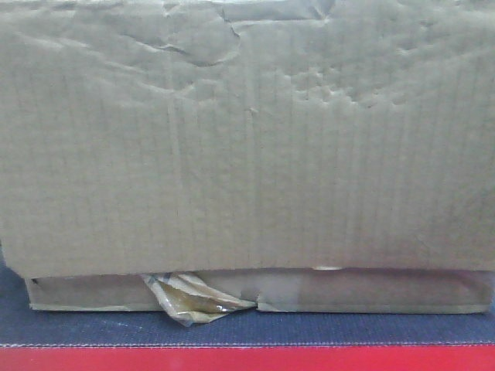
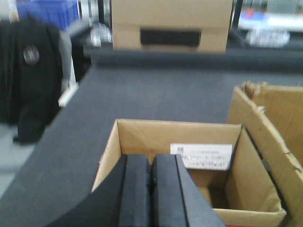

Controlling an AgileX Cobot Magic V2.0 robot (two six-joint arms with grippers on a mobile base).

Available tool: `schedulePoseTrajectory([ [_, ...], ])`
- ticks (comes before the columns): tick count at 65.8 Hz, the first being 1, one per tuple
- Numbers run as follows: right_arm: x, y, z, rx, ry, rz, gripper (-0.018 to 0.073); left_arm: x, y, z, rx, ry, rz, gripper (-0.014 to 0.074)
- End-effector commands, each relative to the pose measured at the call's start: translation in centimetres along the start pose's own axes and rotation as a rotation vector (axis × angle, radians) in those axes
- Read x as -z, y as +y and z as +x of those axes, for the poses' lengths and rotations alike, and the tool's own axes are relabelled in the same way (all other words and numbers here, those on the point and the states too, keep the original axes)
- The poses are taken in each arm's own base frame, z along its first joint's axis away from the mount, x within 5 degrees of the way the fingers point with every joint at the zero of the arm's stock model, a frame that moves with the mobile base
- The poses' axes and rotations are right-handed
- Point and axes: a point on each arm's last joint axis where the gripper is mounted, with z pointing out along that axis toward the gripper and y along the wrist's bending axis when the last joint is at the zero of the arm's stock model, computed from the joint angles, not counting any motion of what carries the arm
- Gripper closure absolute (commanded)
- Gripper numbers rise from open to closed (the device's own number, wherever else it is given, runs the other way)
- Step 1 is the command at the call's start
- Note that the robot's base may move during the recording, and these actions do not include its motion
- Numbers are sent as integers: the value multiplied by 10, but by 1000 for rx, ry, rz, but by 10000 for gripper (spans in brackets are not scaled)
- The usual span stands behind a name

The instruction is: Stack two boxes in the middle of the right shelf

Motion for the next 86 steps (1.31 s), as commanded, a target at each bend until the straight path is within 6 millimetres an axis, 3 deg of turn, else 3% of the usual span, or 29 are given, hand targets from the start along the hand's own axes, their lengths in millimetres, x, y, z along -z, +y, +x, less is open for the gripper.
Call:
schedulePoseTrajectory([
  [1, 0, 0, -2, 4, -23, 4, 722, -19, -1, -13, 10, 55, 5, 708],
  [17, 0, 0, -2, 4, -23, 4, 722, -62, -1, -34, 10, 106, 5, 708],
  [30, 0, 0, -2, 4, -23, 4, 722, -111, 1, -53, -35, 360, 1, 708],
  [40, 0, 0, -2, 4, -23, 4, 722, -151, 14, -66, -54, 528, -10, 708],
  [51, 0, 0, -2, 4, -23, 4, 722, -185, 35, -62, -9, 693, 47, 708],
  [64, 0, 0, -2, 4, -23, 4, 722, -202, 54, -52, -36, 736, -22, 699],
  [69, 0, 0, -2, 4, -23, 4, 722, -203, 57, -50, -60, 741, -40, 636],
  [77, 0, 0, -2, 4, -23, 4, 722, -206, 57, -49, -59, 740, -41, 414],
  [86, 0, 0, -2, 4, -23, 4, 722, -216, 57, -36, -37, 808, -20, 245],
])
